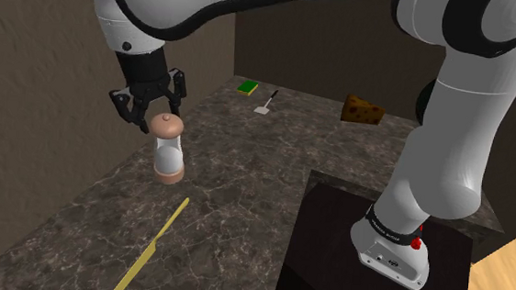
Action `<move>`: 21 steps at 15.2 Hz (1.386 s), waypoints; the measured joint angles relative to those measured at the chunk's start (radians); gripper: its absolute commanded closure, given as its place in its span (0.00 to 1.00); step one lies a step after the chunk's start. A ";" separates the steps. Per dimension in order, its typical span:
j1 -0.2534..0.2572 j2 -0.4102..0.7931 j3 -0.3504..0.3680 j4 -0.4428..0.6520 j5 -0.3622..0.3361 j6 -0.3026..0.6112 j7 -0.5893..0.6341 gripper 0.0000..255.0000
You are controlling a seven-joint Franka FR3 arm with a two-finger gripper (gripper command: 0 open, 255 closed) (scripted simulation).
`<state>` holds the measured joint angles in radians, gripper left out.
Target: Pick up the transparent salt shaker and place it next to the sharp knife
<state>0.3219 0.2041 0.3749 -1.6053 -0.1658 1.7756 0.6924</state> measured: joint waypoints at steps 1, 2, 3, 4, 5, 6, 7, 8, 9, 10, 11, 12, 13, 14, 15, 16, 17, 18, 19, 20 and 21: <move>0.000 0.000 0.000 -0.012 -0.001 0.012 0.002 1.00; -0.002 0.000 -0.001 -0.026 -0.001 0.026 0.002 1.00; -0.002 -0.003 -0.001 -0.044 0.000 0.041 0.004 1.00; -0.003 -0.003 -0.002 -0.057 -0.001 0.054 0.004 1.00; -0.004 -0.001 -0.002 -0.068 -0.002 0.067 0.005 1.00; -0.004 -0.001 -0.002 -0.080 -0.003 0.079 0.008 1.00; -0.003 0.004 -0.003 -0.085 -0.005 0.089 0.010 1.00; -0.004 0.007 -0.003 -0.097 -0.007 0.103 0.011 1.00; -0.004 0.010 -0.004 -0.107 -0.009 0.116 0.014 1.00; -0.004 0.014 -0.005 -0.116 -0.011 0.128 0.015 1.00; -0.004 0.016 -0.005 -0.124 -0.012 0.138 0.017 1.00; -0.004 0.019 -0.005 -0.135 -0.014 0.151 0.019 1.00; -0.004 0.025 -0.006 -0.142 -0.017 0.164 0.021 1.00; -0.004 0.025 -0.006 -0.157 -0.018 0.179 0.024 1.00; -0.004 0.029 -0.007 -0.164 -0.020 0.190 0.025 1.00; -0.003 0.033 -0.008 -0.171 -0.022 0.201 0.028 1.00; -0.002 0.038 -0.008 -0.180 -0.025 0.213 0.031 1.00; -0.002 0.040 -0.008 -0.194 -0.027 0.228 0.034 1.00; -0.003 0.041 -0.009 -0.201 -0.028 0.237 0.035 1.00; -0.003 0.044 -0.010 -0.203 -0.030 0.242 0.035 1.00; -0.003 0.045 -0.010 -0.204 -0.030 0.244 0.036 1.00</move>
<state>0.3191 0.2494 0.3652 -1.8094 -0.1961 2.0197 0.7286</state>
